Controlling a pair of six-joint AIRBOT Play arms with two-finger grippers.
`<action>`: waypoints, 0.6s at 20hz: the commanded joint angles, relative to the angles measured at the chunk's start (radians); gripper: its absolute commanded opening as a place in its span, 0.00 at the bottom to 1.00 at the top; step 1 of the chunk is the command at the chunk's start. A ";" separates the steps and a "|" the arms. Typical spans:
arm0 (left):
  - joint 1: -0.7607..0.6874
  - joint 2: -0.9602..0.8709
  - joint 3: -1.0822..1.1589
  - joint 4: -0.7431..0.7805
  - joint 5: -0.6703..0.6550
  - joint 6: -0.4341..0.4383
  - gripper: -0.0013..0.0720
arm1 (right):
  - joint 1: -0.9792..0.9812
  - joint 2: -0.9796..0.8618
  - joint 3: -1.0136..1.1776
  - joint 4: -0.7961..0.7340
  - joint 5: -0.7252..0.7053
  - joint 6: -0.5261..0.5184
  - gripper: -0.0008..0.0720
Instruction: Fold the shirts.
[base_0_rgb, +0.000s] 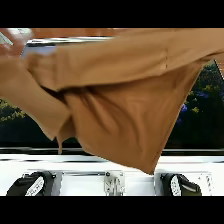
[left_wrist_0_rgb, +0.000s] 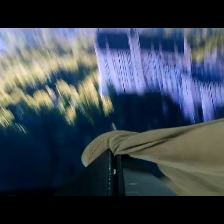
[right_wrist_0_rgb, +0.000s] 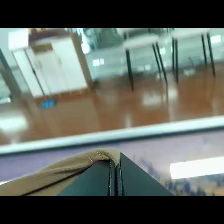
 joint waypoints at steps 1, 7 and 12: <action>0.000 0.002 -0.206 -0.120 0.017 -0.008 0.07 | 0.000 -0.090 0.000 -0.030 0.215 0.007 0.08; 0.000 -0.010 -0.553 -0.375 0.408 -0.008 0.07 | 0.000 -0.348 0.000 -0.002 0.395 0.006 0.08; -0.014 -0.104 -0.722 -0.473 0.533 0.010 0.07 | 0.113 -0.565 0.001 0.058 0.174 0.008 0.08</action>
